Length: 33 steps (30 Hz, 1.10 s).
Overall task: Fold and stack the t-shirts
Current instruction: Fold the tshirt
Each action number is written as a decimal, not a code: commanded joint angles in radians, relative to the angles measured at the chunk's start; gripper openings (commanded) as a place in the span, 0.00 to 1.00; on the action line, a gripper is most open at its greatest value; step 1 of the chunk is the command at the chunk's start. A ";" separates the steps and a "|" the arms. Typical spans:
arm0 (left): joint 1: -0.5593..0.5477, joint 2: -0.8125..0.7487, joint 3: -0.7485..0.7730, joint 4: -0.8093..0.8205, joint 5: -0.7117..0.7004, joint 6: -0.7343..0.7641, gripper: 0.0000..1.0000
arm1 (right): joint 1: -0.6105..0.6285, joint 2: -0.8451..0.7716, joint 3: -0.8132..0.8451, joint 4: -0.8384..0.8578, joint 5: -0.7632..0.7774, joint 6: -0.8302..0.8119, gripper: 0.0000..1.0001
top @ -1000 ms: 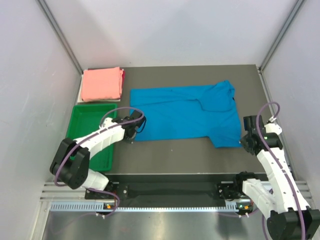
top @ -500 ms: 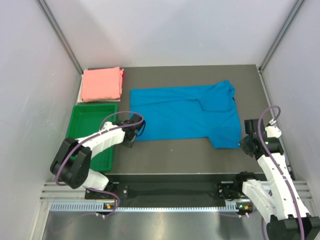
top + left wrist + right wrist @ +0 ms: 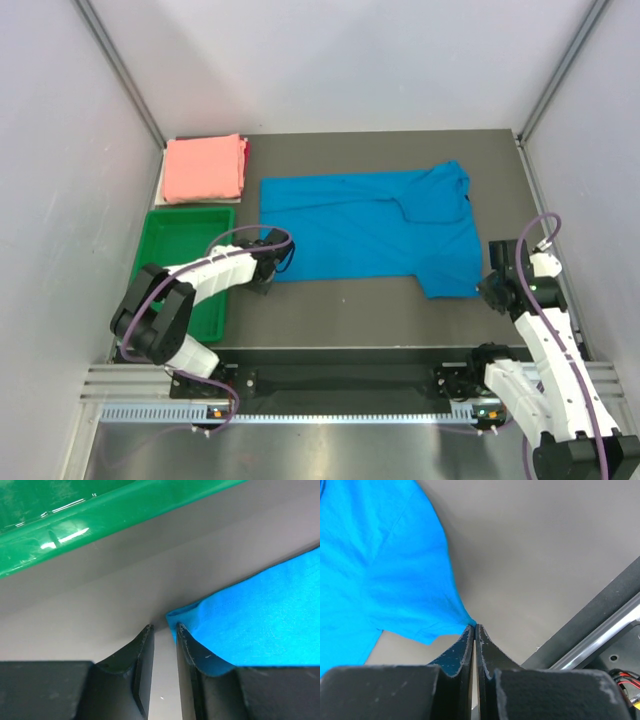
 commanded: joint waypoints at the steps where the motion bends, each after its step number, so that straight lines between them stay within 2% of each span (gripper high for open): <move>1: -0.002 0.024 -0.021 -0.009 0.028 -0.058 0.30 | 0.004 -0.023 -0.001 0.013 0.021 -0.002 0.00; 9: -0.003 -0.073 -0.007 -0.041 -0.004 -0.118 0.36 | 0.004 -0.012 0.004 0.015 0.018 -0.002 0.00; 23: -0.003 0.045 0.015 -0.029 -0.001 -0.137 0.35 | 0.005 -0.001 0.001 0.032 0.015 -0.002 0.00; 29: -0.003 0.060 0.024 -0.041 -0.012 -0.146 0.29 | 0.004 0.014 0.000 0.040 0.015 -0.003 0.00; 33: -0.003 0.070 0.030 -0.041 -0.015 -0.150 0.22 | 0.004 0.026 0.013 0.047 0.021 -0.003 0.00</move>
